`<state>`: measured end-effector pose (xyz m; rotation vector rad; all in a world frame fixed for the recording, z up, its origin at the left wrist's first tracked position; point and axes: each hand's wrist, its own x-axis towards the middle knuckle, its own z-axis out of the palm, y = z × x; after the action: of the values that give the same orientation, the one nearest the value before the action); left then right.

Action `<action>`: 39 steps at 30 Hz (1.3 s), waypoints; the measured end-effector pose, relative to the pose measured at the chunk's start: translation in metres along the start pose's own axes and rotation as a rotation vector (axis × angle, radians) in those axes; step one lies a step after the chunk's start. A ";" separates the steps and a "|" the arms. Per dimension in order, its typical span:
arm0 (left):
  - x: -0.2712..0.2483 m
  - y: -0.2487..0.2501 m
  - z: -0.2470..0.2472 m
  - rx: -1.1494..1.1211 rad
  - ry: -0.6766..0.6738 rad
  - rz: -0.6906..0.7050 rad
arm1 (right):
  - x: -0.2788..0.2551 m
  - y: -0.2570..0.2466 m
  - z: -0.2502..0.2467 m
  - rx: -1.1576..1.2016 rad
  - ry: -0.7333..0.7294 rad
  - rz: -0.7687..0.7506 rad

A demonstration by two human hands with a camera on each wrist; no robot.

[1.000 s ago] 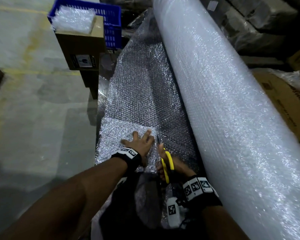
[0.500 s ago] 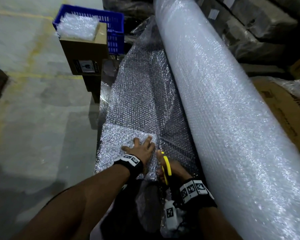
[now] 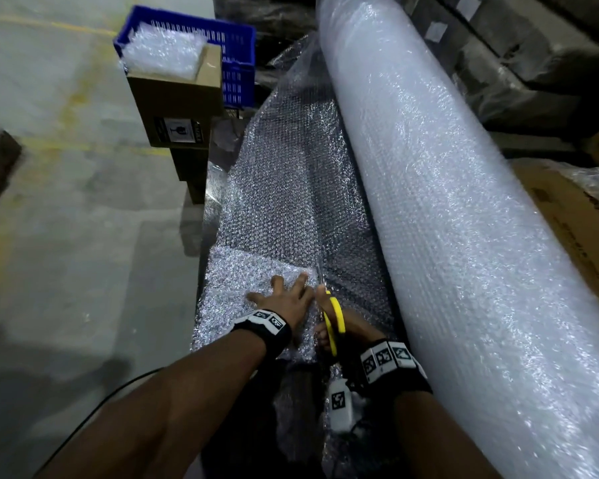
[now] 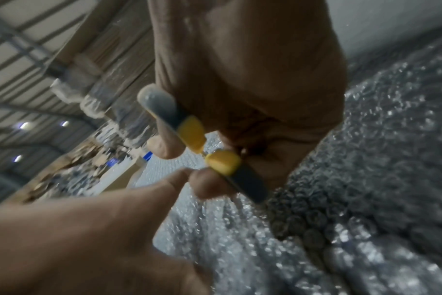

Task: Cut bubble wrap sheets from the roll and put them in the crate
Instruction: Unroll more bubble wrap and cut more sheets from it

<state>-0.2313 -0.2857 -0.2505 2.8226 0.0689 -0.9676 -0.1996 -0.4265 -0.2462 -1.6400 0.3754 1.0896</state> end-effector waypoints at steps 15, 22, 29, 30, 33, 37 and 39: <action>-0.003 -0.002 -0.005 -0.037 -0.004 0.020 | 0.009 -0.013 0.005 -0.001 0.114 -0.017; -0.007 -0.002 -0.007 -0.058 0.031 0.025 | -0.013 -0.014 0.008 0.153 -0.218 0.041; -0.004 -0.007 -0.006 0.019 0.043 0.080 | -0.052 -0.001 0.004 0.107 -0.042 0.164; -0.003 -0.009 -0.005 0.026 0.035 0.087 | -0.057 0.002 0.006 0.158 0.029 0.102; 0.000 -0.016 0.000 0.014 0.027 0.117 | -0.064 0.015 0.014 0.353 0.198 -0.063; 0.001 -0.027 0.000 -0.025 -0.027 0.185 | -0.088 0.028 0.025 0.230 0.290 -0.180; -0.001 -0.029 -0.001 -0.043 -0.034 0.220 | -0.108 0.026 0.037 0.156 0.377 -0.198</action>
<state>-0.2338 -0.2564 -0.2529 2.7022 -0.2173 -0.9508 -0.2924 -0.4327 -0.1754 -1.6995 0.5163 0.5867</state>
